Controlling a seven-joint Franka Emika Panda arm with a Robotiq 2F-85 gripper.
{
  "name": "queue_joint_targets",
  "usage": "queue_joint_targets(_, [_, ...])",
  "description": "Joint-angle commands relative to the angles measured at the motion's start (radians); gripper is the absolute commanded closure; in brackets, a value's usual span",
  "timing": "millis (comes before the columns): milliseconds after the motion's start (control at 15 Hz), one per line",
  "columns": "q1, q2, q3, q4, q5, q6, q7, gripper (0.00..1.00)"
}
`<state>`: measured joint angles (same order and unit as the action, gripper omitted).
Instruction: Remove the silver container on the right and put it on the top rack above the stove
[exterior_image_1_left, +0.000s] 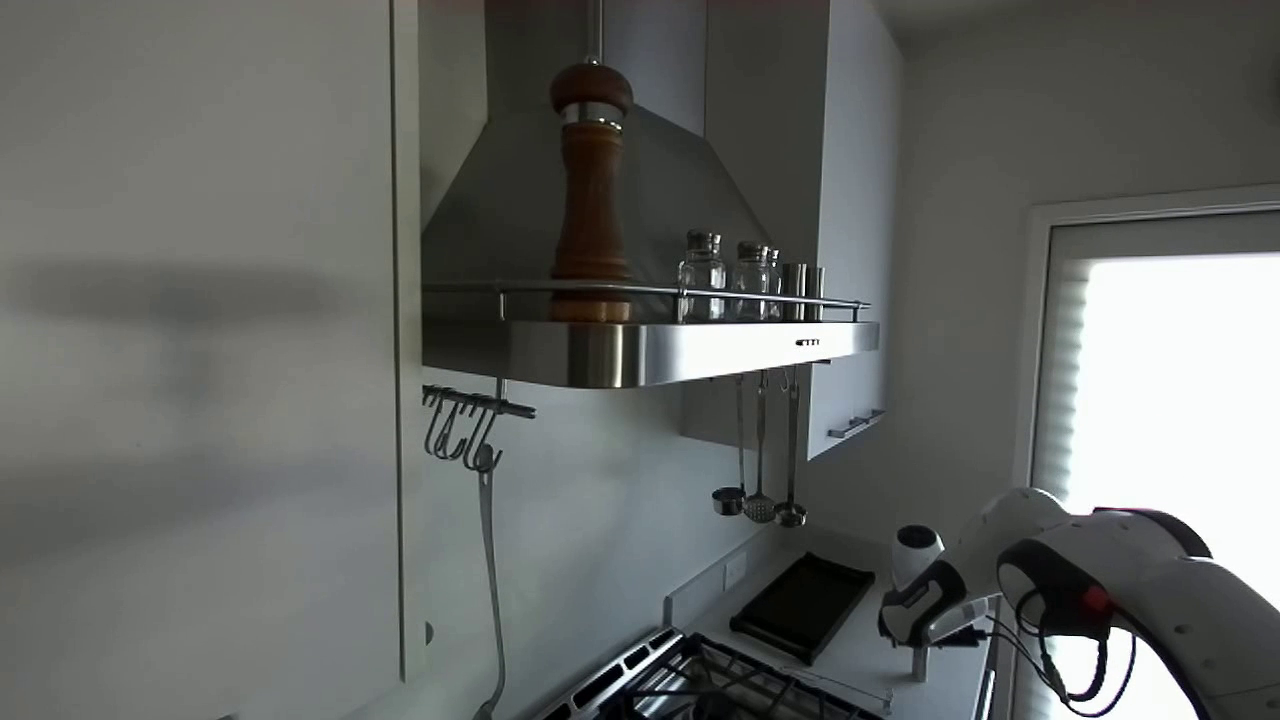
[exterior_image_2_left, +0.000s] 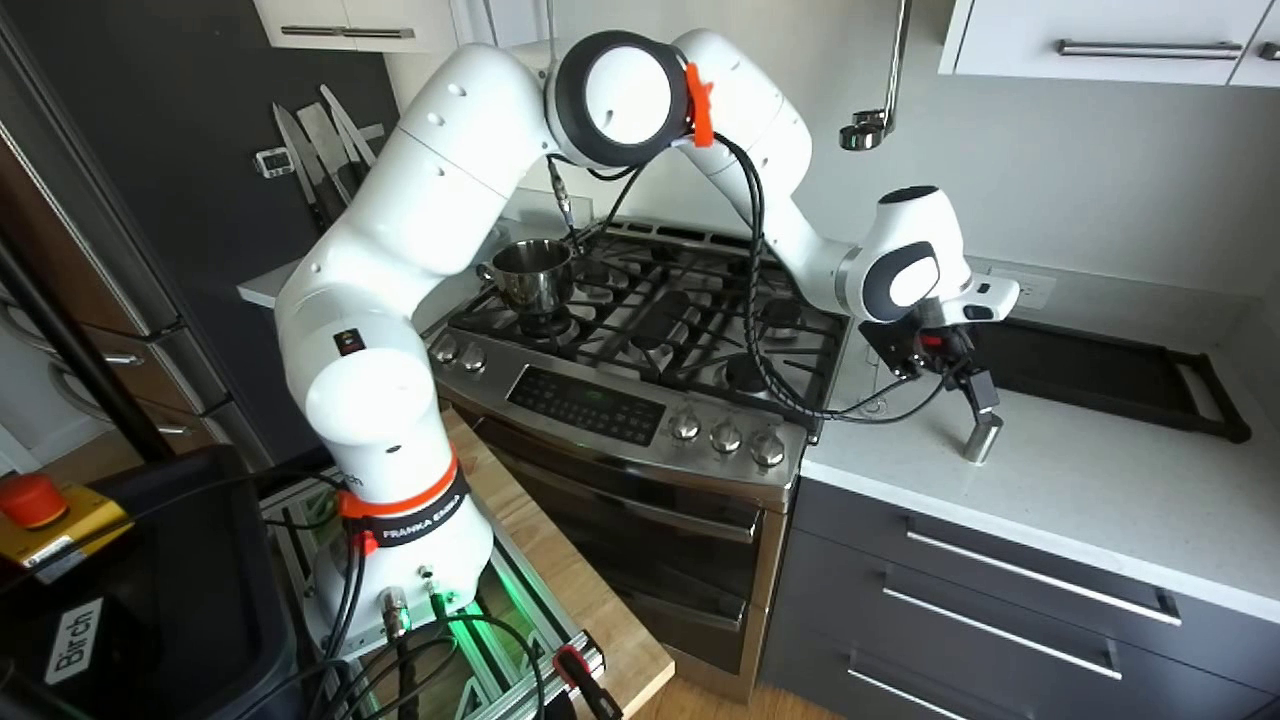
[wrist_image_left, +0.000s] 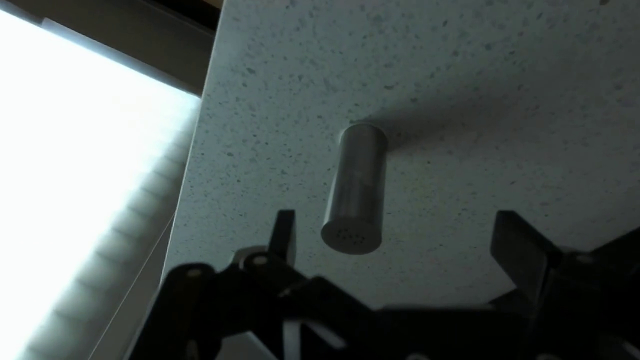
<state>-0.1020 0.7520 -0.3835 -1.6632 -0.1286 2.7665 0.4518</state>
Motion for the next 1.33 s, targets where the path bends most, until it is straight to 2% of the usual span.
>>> queue_joint_targets(0, [0.008, 0.045, -0.019, -0.004, 0.046, 0.068, 0.022, 0.00])
queue_joint_targets(133, [0.035, 0.066, -0.059, -0.006, 0.047, 0.071, 0.046, 0.00])
queue_joint_targets(533, [0.066, 0.104, -0.114, -0.031, 0.052, 0.145, 0.061, 0.00])
queue_joint_targets(1000, [0.091, 0.134, -0.149, -0.053, 0.112, 0.258, 0.042, 0.00])
queue_joint_targets(1133, [0.103, 0.141, -0.163, -0.059, 0.133, 0.288, 0.039, 0.20])
queue_joint_targets(1200, [0.111, 0.145, -0.171, -0.062, 0.143, 0.299, 0.036, 0.35])
queue_joint_targets(1267, [0.118, 0.148, -0.178, -0.066, 0.154, 0.310, 0.033, 0.43])
